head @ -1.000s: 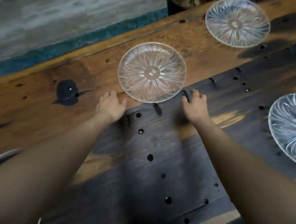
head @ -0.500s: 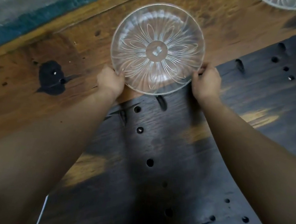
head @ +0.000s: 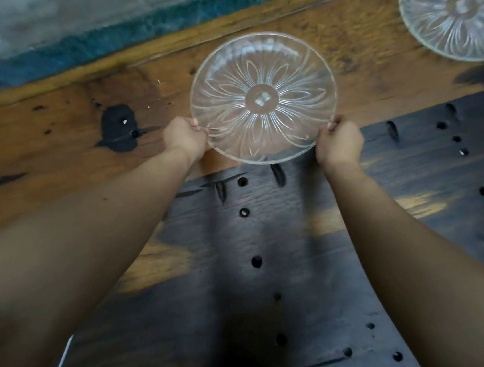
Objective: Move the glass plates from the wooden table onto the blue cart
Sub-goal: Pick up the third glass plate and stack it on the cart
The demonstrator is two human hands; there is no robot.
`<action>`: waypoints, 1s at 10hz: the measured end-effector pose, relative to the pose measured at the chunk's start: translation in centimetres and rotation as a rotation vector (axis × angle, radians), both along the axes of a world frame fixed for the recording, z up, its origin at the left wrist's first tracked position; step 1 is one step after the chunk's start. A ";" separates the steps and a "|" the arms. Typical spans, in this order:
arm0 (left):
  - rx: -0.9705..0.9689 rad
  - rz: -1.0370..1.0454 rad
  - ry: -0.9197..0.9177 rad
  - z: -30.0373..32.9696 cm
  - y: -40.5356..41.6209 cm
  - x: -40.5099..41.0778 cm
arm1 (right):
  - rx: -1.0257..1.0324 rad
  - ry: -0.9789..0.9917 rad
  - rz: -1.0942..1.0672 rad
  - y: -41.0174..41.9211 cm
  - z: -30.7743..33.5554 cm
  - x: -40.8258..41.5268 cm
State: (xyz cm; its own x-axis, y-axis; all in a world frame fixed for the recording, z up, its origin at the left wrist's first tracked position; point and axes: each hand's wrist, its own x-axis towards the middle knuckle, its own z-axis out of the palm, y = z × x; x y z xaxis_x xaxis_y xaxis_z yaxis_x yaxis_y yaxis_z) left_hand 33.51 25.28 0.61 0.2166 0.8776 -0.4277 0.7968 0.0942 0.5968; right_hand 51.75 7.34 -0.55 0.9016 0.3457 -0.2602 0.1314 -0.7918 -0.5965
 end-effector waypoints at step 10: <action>0.267 0.701 -0.540 21.8 -2.3 -57.7 | 0.308 -0.201 0.565 9.6 23.8 -48.8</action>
State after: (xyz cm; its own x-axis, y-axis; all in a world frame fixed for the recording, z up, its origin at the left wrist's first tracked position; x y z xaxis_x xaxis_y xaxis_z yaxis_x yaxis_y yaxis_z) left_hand -24.24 22.98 22.39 -0.2902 0.9385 -0.1873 0.2168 0.2551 0.9423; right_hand 2.95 16.94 23.22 0.5812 0.8098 0.0796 0.6073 -0.3666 -0.7048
